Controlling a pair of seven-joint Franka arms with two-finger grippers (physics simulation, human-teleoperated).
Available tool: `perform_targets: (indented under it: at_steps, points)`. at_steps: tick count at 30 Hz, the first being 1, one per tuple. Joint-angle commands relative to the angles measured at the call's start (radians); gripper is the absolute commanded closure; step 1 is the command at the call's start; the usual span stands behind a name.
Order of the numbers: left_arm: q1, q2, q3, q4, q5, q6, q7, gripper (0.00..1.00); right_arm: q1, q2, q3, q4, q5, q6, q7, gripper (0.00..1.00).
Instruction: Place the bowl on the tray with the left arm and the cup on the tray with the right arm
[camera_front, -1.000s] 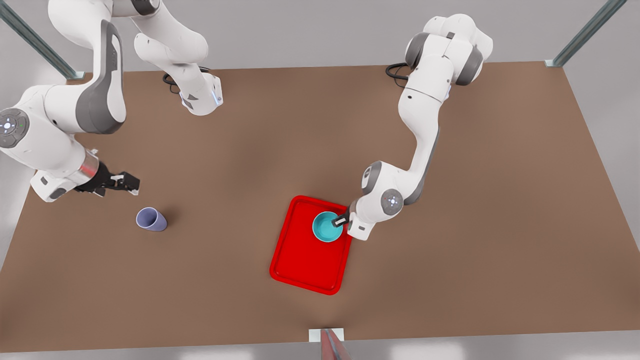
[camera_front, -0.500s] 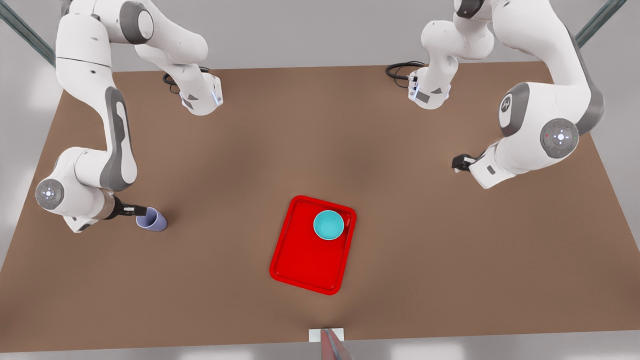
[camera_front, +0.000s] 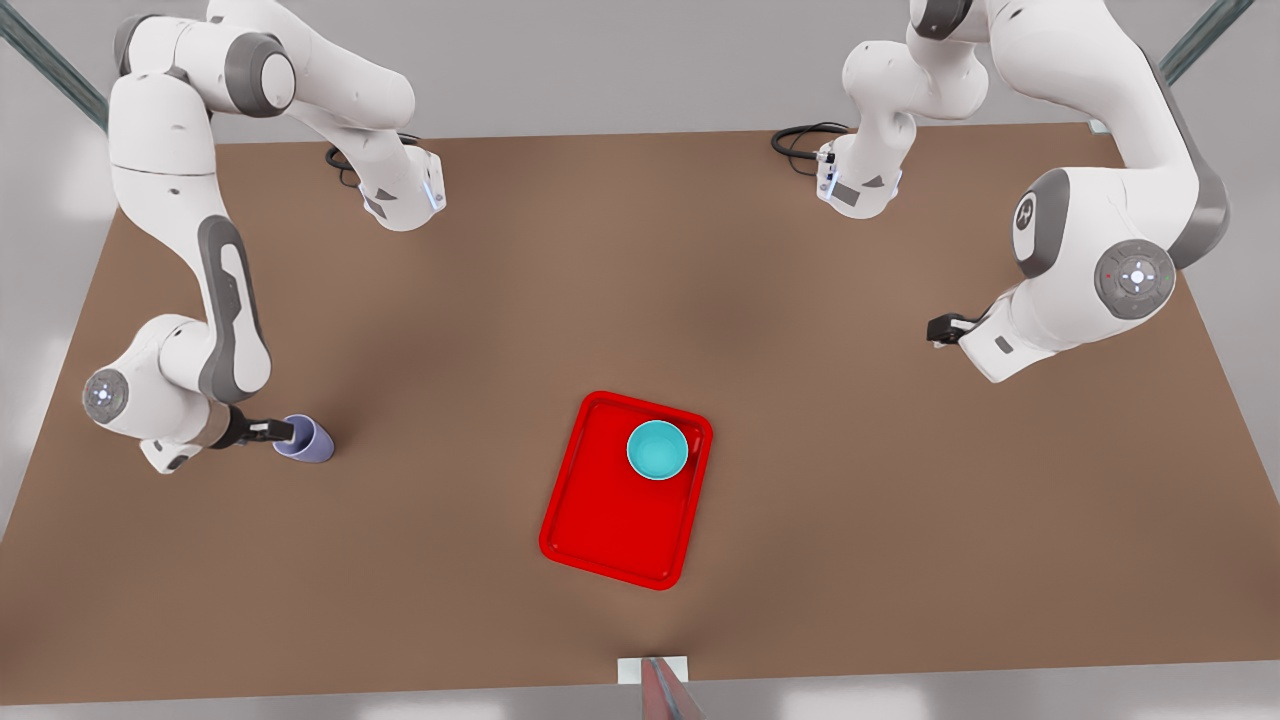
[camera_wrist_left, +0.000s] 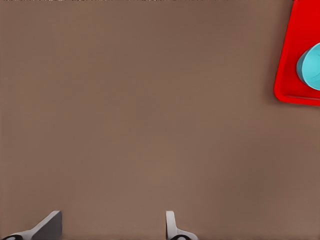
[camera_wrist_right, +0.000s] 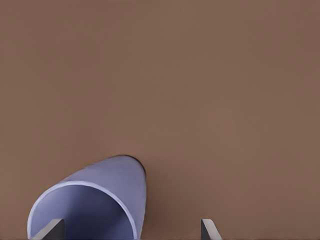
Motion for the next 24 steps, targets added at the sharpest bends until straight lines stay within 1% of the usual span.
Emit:
perform_targets:
  at_steps: [1, 4, 5, 6, 7, 8, 10, 11, 24]
  points:
    - [0.0, 0.0, 0.0, 0.0, 0.001, 0.0, 0.0, 0.0, 0.0, 0.001, 0.0, -0.003, -0.001, -0.001, 0.0, 0.0]
    - [0.0, -0.002, 0.0, 0.0, 0.001, -0.008, -0.002, 0.0, -0.009, 0.001, 0.002, -0.032, -0.001, 0.007, -0.005, 0.0]
    - [0.0, -0.002, 0.0, 0.0, 0.001, -0.009, -0.002, 0.0, -0.011, 0.001, 0.002, -0.033, -0.001, 0.007, -0.006, 0.02]
    - [0.0, -0.002, 0.0, 0.0, 0.001, -0.009, -0.002, 0.0, -0.011, 0.001, 0.003, -0.043, -0.001, 0.007, -0.008, 0.14]
    - [0.0, -0.002, 0.0, 0.0, 0.001, -0.009, -0.002, 0.0, -0.011, 0.001, 0.005, -0.046, -0.001, 0.005, -0.008, 0.3]
    - [0.0, 0.0, 0.0, 0.0, 0.001, -0.009, -0.002, 0.0, -0.009, 0.003, 0.008, -0.046, -0.002, 0.005, -0.008, 0.52]
    - [0.0, 0.0, 0.0, 0.0, 0.001, -0.009, -0.005, 0.0, -0.008, 0.009, 0.009, -0.043, -0.002, 0.004, -0.009, 0.75]
    - [0.0, 0.0, 0.0, 0.0, 0.001, -0.009, -0.005, 0.0, -0.008, 0.013, 0.012, -0.043, -0.002, 0.004, -0.009, 0.79]
    - [0.003, 0.009, 0.0, 0.0, 0.001, -0.008, 0.006, 0.0, -0.008, 0.027, 0.025, -0.01, -0.002, -0.007, -0.002, 0.79]
